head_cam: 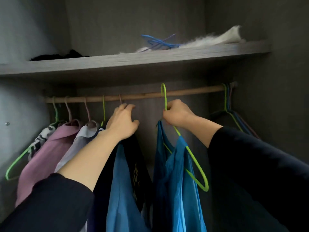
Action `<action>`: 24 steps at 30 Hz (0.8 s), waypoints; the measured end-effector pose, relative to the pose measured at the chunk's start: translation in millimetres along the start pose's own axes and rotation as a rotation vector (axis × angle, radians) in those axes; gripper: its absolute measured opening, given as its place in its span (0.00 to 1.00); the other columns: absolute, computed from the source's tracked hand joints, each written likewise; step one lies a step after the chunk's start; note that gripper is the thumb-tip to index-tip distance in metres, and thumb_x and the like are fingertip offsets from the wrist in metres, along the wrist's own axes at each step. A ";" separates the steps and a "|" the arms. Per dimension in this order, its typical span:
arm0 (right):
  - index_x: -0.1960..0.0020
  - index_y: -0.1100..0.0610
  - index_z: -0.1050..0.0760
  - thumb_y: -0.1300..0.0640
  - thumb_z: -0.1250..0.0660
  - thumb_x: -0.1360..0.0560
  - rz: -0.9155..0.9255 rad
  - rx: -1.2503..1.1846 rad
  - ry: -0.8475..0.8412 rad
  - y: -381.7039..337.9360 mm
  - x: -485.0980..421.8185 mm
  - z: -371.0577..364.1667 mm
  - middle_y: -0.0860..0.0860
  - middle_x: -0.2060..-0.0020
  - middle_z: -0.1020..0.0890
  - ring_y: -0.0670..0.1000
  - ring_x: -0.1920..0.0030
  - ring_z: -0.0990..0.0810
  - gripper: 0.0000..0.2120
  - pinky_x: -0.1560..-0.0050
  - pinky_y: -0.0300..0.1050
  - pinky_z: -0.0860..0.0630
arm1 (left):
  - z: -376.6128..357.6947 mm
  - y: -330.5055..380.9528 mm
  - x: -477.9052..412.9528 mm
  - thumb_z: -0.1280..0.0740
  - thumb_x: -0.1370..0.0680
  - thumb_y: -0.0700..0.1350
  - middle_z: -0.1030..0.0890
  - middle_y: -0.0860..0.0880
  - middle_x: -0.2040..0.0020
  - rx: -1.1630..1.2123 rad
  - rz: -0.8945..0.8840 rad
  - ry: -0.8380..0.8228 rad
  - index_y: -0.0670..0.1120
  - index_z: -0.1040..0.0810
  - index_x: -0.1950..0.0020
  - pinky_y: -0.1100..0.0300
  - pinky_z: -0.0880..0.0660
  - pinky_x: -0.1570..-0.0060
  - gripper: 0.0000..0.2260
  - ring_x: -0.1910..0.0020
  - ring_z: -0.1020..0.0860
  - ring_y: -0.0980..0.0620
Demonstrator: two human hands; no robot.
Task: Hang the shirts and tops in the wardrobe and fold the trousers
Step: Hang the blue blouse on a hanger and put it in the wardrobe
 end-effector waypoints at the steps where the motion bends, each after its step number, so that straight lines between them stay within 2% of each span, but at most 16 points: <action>1: 0.51 0.61 0.22 0.58 0.38 0.27 0.000 -0.017 0.016 -4.0 -10.7 -5.6 0.57 0.54 0.18 0.56 0.54 0.19 0.09 0.64 0.42 0.29 | 0.1 -5.9 -12.4 0.35 0.23 0.48 0.36 0.42 0.28 -0.030 -0.016 0.009 0.44 0.39 0.25 0.51 0.37 0.31 0.28 0.28 0.39 0.42; 4: 0.47 0.63 0.23 0.59 0.39 0.28 -0.005 -0.050 0.062 -15.7 -41.0 -21.4 0.58 0.52 0.19 0.57 0.51 0.21 0.13 0.60 0.41 0.31 | 3.9 -22.9 -48.9 0.35 0.23 0.50 0.40 0.42 0.25 -0.130 -0.056 0.042 0.44 0.43 0.24 0.49 0.34 0.33 0.31 0.28 0.39 0.41; 7: 0.45 0.62 0.24 0.59 0.39 0.26 0.009 -0.059 0.043 -23.7 -70.0 -41.0 0.58 0.51 0.19 0.56 0.52 0.20 0.12 0.60 0.42 0.27 | 1.0 -35.1 -78.9 0.35 0.23 0.49 0.47 0.46 0.22 -0.151 -0.089 0.012 0.47 0.47 0.22 0.51 0.43 0.29 0.33 0.25 0.45 0.45; 10: 0.44 0.62 0.25 0.60 0.39 0.26 -0.001 -0.075 0.030 -23.6 -90.4 -60.8 0.59 0.51 0.19 0.57 0.52 0.18 0.13 0.52 0.51 0.19 | -7.8 -42.4 -92.9 0.37 0.22 0.49 0.42 0.47 0.24 -0.230 -0.121 0.061 0.48 0.45 0.23 0.53 0.53 0.28 0.30 0.25 0.44 0.47; 12: 0.44 0.62 0.26 0.61 0.39 0.27 -0.011 -0.081 0.026 -20.9 -99.0 -71.4 0.60 0.51 0.19 0.59 0.51 0.18 0.12 0.49 0.56 0.19 | -13.8 -43.7 -96.4 0.38 0.22 0.48 0.38 0.47 0.25 -0.293 -0.182 0.133 0.47 0.42 0.24 0.53 0.56 0.27 0.28 0.26 0.41 0.48; 15: 0.42 0.63 0.25 0.63 0.40 0.26 -0.031 -0.031 -0.006 -18.0 -105.5 -85.6 0.60 0.48 0.19 0.58 0.48 0.19 0.13 0.46 0.53 0.20 | -13.0 -45.7 -101.9 0.39 0.22 0.47 0.34 0.48 0.27 -0.293 -0.194 0.162 0.47 0.39 0.25 0.53 0.57 0.26 0.26 0.28 0.37 0.48; 18: 0.42 0.64 0.25 0.64 0.40 0.24 -0.028 -0.012 -0.038 -15.9 -109.3 -99.9 0.59 0.49 0.19 0.57 0.50 0.18 0.12 0.50 0.48 0.19 | -10.7 -43.7 -103.2 0.40 0.22 0.47 0.33 0.47 0.27 -0.295 -0.188 0.152 0.47 0.39 0.25 0.53 0.56 0.25 0.25 0.29 0.35 0.47; 24: 0.43 0.62 0.24 0.60 0.37 0.22 0.035 0.000 -0.040 -10.9 -105.5 -110.8 0.58 0.50 0.19 0.57 0.50 0.19 0.10 0.49 0.50 0.20 | -11.9 -38.3 -100.3 0.41 0.21 0.47 0.32 0.46 0.28 -0.309 -0.161 0.138 0.46 0.38 0.26 0.51 0.58 0.26 0.24 0.29 0.35 0.47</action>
Point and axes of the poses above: each hand's wrist, its own x-axis away from the middle knuckle, its own z-axis out of the back of the hand, y = z × x, the point moved 7 cm from there along -x, towards the middle knuckle
